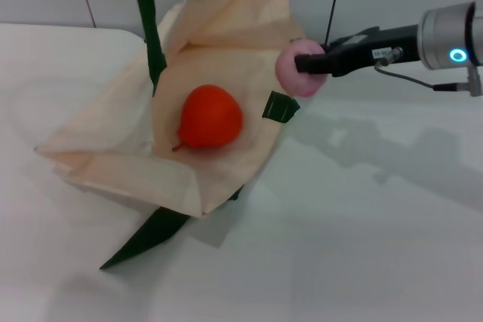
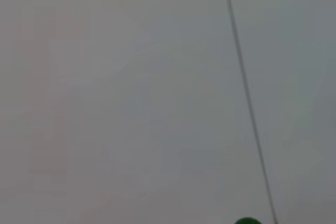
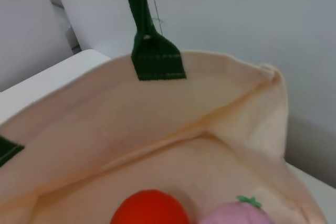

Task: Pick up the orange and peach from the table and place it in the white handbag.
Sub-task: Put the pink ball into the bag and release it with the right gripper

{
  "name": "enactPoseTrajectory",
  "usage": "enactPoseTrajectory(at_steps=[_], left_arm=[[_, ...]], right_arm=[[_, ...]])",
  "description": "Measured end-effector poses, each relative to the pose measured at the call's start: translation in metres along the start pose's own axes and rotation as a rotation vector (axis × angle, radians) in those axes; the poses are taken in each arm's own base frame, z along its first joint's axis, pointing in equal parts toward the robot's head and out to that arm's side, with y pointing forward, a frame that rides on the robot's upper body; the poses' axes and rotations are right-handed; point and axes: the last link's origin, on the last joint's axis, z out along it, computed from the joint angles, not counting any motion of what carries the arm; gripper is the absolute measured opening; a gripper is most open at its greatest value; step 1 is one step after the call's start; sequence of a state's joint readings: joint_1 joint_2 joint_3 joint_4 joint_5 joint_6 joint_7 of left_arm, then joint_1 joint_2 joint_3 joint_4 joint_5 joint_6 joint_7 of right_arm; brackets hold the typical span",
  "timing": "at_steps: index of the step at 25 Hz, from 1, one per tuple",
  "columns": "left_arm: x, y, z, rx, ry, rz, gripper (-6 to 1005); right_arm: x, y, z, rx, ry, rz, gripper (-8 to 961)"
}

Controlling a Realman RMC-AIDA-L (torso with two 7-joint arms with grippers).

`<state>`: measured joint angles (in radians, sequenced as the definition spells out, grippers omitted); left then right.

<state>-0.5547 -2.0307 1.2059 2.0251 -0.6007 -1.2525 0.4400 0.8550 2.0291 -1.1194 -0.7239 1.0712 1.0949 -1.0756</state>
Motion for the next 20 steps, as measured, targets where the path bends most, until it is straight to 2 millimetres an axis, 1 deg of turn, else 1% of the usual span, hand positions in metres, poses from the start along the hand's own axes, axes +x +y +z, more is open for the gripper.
enactPoseTrajectory(at_steps=[4, 15, 20], left_arm=[[0.006, 0.01, 0.004, -0.028, 0.013, 0.02, 118], [0.012, 0.02, 0.007, -0.057, 0.021, 0.034, 118], [0.017, 0.028, 0.01, -0.079, 0.028, 0.048, 119]], right_arm=[[-0.006, 0.003, 0.008, -0.016, -0.027, -0.002, 393], [-0.018, 0.005, 0.018, 0.008, -0.046, -0.045, 385], [-0.028, 0.014, 0.028, -0.019, -0.058, -0.072, 386]])
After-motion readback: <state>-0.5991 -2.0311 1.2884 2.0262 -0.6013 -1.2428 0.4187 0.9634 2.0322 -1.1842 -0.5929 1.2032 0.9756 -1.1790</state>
